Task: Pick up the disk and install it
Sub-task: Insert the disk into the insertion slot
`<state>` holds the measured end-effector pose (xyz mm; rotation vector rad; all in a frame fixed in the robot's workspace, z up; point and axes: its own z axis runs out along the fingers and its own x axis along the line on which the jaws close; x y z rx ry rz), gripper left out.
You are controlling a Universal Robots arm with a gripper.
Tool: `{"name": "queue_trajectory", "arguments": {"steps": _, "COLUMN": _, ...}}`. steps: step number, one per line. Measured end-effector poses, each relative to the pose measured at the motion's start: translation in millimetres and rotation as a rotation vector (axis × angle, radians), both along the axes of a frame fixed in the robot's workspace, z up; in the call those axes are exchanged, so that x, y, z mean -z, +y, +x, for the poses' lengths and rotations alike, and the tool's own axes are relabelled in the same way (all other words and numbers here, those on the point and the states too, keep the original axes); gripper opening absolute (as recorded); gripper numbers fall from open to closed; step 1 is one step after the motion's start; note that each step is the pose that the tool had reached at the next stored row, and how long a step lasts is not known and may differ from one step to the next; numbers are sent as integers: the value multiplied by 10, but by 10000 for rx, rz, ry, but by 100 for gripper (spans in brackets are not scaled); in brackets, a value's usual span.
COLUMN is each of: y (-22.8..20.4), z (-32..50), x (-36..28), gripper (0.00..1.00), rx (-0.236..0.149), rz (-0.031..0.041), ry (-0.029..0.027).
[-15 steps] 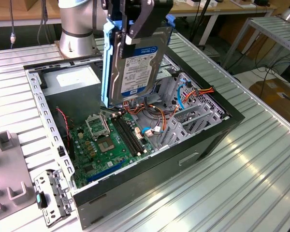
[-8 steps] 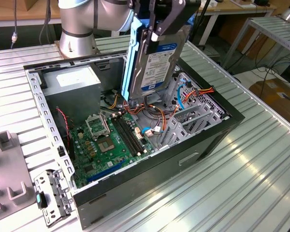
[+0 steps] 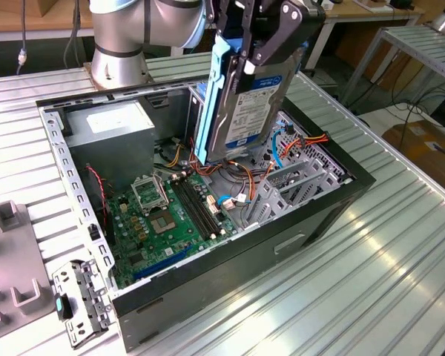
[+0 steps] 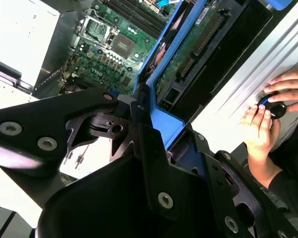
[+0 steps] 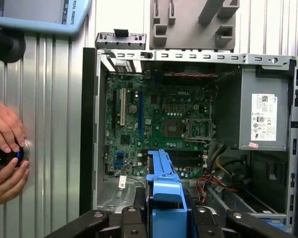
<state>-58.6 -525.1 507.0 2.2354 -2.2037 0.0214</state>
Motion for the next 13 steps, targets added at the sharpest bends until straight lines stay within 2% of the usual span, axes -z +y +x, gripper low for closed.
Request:
{"name": "queue_trajectory", "arguments": {"steps": 3, "y": -83, "z": 21, "x": 6, "gripper": 37, "rx": 1, "rz": 0, "ry": 1}}
{"name": "queue_trajectory", "arguments": {"steps": 5, "y": -101, "z": 61, "x": 9, "gripper": 37, "rx": 1, "rz": -1, "ry": 0}}
{"name": "queue_trajectory", "arguments": {"steps": 8, "y": -106, "z": 232, "x": 19, "gripper": 37, "rx": 1, "rz": -3, "ry": 0}}
{"name": "queue_trajectory", "arguments": {"steps": 11, "y": -107, "z": 470, "x": 33, "gripper": 37, "rx": 0, "rz": -4, "ry": 0}}
{"name": "queue_trajectory", "arguments": {"steps": 12, "y": -110, "z": 579, "x": 42, "gripper": 37, "rx": 1, "rz": -5, "ry": 1}}
{"name": "queue_trajectory", "arguments": {"steps": 13, "y": -114, "z": 612, "x": 51, "gripper": 37, "rx": 1, "rz": -4, "ry": 0}}
